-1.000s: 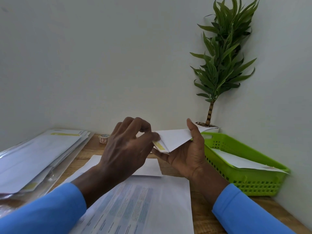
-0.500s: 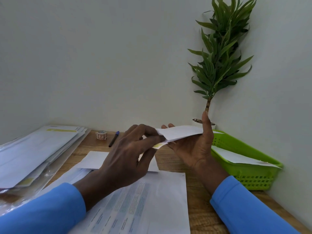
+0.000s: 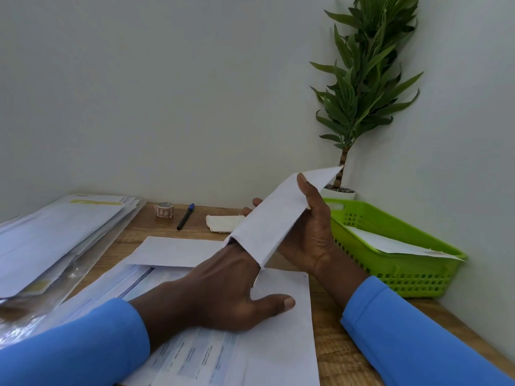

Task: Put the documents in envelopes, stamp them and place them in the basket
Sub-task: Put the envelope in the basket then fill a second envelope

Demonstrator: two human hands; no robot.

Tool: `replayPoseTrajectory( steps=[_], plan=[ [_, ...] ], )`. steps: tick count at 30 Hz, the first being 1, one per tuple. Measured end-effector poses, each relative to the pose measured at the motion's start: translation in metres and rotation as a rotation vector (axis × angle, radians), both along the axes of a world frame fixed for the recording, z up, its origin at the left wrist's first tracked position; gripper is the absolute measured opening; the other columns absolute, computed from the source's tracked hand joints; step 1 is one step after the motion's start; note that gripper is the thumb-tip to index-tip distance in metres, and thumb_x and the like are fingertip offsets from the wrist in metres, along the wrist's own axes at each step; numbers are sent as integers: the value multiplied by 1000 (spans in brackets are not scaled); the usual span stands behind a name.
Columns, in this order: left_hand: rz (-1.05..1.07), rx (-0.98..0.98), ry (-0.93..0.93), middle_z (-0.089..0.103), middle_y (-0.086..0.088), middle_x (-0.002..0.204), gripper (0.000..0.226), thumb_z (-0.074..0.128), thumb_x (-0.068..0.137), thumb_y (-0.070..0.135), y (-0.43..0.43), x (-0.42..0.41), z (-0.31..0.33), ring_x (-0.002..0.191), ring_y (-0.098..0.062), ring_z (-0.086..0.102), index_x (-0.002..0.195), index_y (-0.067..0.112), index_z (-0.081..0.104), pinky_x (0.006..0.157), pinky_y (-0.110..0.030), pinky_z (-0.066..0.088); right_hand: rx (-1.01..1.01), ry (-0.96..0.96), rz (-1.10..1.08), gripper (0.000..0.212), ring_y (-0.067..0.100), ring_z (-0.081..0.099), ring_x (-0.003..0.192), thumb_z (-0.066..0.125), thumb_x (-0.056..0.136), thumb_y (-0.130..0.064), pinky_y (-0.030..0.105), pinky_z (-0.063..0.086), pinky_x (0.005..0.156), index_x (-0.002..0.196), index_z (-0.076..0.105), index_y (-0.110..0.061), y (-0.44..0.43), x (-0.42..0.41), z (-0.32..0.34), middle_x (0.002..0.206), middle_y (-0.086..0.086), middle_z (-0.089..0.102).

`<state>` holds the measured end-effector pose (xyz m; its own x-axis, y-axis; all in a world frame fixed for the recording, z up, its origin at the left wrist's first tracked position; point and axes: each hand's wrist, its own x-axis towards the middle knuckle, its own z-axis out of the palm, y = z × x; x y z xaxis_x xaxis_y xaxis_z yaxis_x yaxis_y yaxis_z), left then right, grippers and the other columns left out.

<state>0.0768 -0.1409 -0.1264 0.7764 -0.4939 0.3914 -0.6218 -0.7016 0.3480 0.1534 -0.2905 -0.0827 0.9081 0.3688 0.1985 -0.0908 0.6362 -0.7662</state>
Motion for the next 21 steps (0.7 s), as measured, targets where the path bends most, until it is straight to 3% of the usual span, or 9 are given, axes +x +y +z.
replayPoseTrajectory(
  steps=[2,6,9,13,16,18,21],
  plan=[
    [0,-91,33,10,29,162,94,59,80,77,-1,-2,-1,142,8,21,140,69,-12,111,-10,24,-16,7,10,128,53,48,133,98,37,-55,68,41,106,147,46,-18,-1,2,1,149,33,44],
    [-87,-120,-19,12,32,163,96,61,84,72,2,-1,1,145,12,20,152,58,-5,116,-11,27,-2,28,-36,133,51,63,117,98,30,-56,66,45,103,145,46,-13,-7,6,0,137,31,57],
    [-124,-173,33,18,36,158,95,66,84,68,5,-1,1,142,15,22,147,66,-6,112,-6,27,10,8,-45,130,47,66,113,98,35,-52,65,48,101,146,46,-10,-9,6,-1,126,28,61],
    [-77,-165,101,28,28,156,92,65,77,75,4,-2,-1,137,6,34,143,69,0,113,-17,39,14,12,8,127,48,65,115,98,33,-55,66,44,104,142,48,-11,-8,5,-3,132,26,59],
    [-33,-183,151,25,30,155,87,61,71,81,4,-4,1,130,10,33,121,84,-10,97,1,31,53,19,65,125,51,59,123,98,35,-54,65,40,109,140,50,-7,-14,6,2,143,31,53],
    [-14,-146,173,27,28,152,86,61,70,83,4,-5,1,122,10,35,116,84,-11,89,5,28,46,24,62,123,50,59,124,99,36,-50,64,41,109,139,50,-3,-15,6,2,142,28,55],
    [-20,-172,114,30,24,152,89,62,71,82,6,-4,-1,129,5,37,130,77,-4,100,-5,38,31,-5,43,110,43,61,118,99,42,-42,64,40,109,134,52,-4,-12,6,-1,125,23,60]
  ],
)
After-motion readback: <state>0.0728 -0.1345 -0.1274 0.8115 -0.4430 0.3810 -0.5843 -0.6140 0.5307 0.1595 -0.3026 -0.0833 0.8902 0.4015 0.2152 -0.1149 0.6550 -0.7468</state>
